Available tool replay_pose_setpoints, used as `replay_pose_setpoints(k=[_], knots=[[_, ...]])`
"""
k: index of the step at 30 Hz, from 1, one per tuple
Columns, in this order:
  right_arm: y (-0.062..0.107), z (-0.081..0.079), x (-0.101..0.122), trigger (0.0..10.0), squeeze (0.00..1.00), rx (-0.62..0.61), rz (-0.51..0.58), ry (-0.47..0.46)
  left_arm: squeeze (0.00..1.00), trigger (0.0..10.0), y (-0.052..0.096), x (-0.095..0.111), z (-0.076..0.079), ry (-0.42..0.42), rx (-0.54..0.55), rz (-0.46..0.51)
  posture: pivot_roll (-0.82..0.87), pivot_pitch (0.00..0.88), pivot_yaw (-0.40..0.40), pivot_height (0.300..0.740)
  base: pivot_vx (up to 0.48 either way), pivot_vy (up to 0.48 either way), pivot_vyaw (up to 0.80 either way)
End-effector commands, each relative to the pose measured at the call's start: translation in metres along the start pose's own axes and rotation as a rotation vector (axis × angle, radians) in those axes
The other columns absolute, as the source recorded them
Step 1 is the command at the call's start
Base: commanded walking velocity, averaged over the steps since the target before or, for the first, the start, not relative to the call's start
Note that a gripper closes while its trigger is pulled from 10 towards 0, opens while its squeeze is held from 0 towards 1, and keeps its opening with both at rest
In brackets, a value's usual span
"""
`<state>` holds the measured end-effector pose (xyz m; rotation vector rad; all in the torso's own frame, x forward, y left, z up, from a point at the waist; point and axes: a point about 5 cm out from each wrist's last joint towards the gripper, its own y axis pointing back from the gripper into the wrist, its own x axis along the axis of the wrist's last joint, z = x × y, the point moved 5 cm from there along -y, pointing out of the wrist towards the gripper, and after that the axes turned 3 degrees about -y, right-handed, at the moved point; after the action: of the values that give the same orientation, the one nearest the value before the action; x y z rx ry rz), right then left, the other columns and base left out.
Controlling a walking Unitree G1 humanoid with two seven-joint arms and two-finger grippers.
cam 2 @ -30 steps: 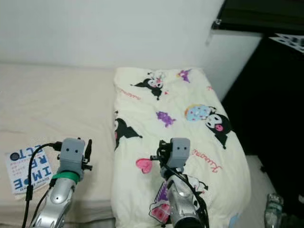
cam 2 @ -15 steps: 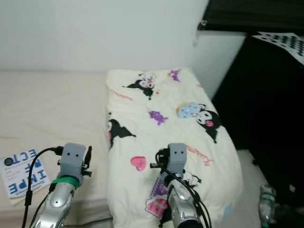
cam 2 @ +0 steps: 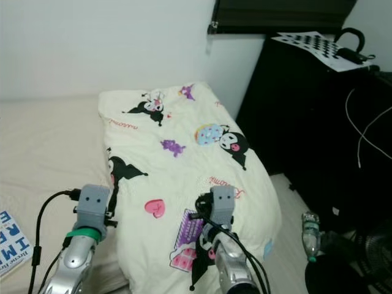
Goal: Clean up the room
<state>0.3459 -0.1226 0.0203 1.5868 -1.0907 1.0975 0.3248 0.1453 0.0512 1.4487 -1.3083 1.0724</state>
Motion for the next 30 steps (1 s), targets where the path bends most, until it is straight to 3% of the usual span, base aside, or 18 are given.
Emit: replay_pose_setpoints(k=[1,9,30], knots=[[0.0021,0.0039,-0.0047,10.0,0.0,-0.01,-0.019,0.0,0.0,10.0,0.0031,-0.0029,0.0014,0.002,0.0,-0.009,0.03,0.017,-0.034,0.74,0.0,0.0,0.0],[0.0014,0.003,-0.0037,10.0,0.0,-0.001,-0.016,-0.004,0.0,10.0,0.0035,-0.0022,0.0005,0.021,0.018,-0.009,0.03,0.015,-0.037,0.74,0.0,0.243,0.0],[0.0009,0.0003,-0.0044,10.0,0.0,0.011,-0.018,-0.011,0.0,10.0,0.0053,-0.0021,-0.0007,0.024,0.024,-0.013,0.04,0.022,-0.041,0.74,0.0,0.43,0.0]])
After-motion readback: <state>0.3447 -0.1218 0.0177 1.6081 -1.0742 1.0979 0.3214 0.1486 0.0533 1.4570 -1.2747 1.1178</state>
